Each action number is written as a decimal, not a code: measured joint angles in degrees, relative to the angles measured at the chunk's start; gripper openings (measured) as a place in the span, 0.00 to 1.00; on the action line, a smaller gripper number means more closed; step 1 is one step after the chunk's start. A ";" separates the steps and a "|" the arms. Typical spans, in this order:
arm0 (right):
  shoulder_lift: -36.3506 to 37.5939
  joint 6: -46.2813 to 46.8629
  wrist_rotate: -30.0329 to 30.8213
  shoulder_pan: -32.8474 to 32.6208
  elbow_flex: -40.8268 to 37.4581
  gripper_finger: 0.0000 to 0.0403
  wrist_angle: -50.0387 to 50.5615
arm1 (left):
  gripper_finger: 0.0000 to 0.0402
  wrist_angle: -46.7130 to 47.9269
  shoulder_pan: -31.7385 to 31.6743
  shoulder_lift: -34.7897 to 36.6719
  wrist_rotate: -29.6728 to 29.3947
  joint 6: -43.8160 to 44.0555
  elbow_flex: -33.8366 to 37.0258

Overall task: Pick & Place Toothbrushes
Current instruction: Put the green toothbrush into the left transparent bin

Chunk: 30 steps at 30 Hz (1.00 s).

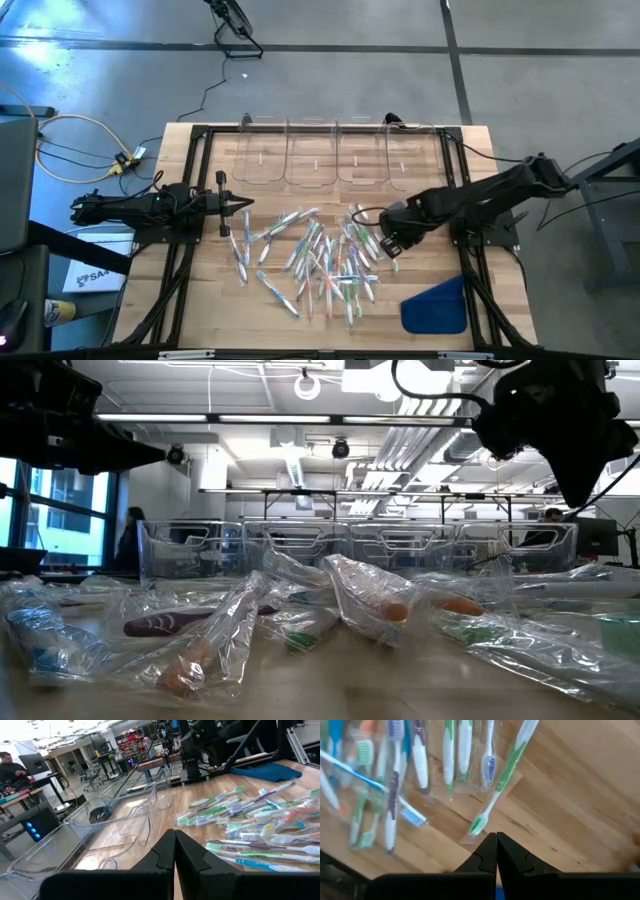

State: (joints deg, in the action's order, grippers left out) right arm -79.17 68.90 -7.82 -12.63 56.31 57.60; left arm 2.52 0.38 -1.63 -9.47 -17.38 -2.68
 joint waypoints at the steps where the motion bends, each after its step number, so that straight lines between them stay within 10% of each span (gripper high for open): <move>1: -0.67 -0.02 0.17 -0.13 0.00 0.01 0.02 | 0.00 0.00 0.00 0.00 0.00 -0.32 0.00; 12: -8.16 -3.56 3.41 -0.25 -0.02 0.02 0.22 | 0.00 0.04 0.00 0.00 0.00 -0.34 0.02; 23: -12.10 -3.53 0.94 -0.29 -0.04 0.39 0.42 | 0.00 0.09 0.00 0.00 0.02 -0.33 0.04; 30: -11.81 -4.60 2.61 -2.07 -0.23 0.41 0.17 | 0.00 0.13 0.00 0.00 0.04 -0.33 0.04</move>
State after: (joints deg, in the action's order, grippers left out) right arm -90.98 64.30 -5.20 -14.70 56.08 57.77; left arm 2.66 0.38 -1.63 -9.43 -17.72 -2.63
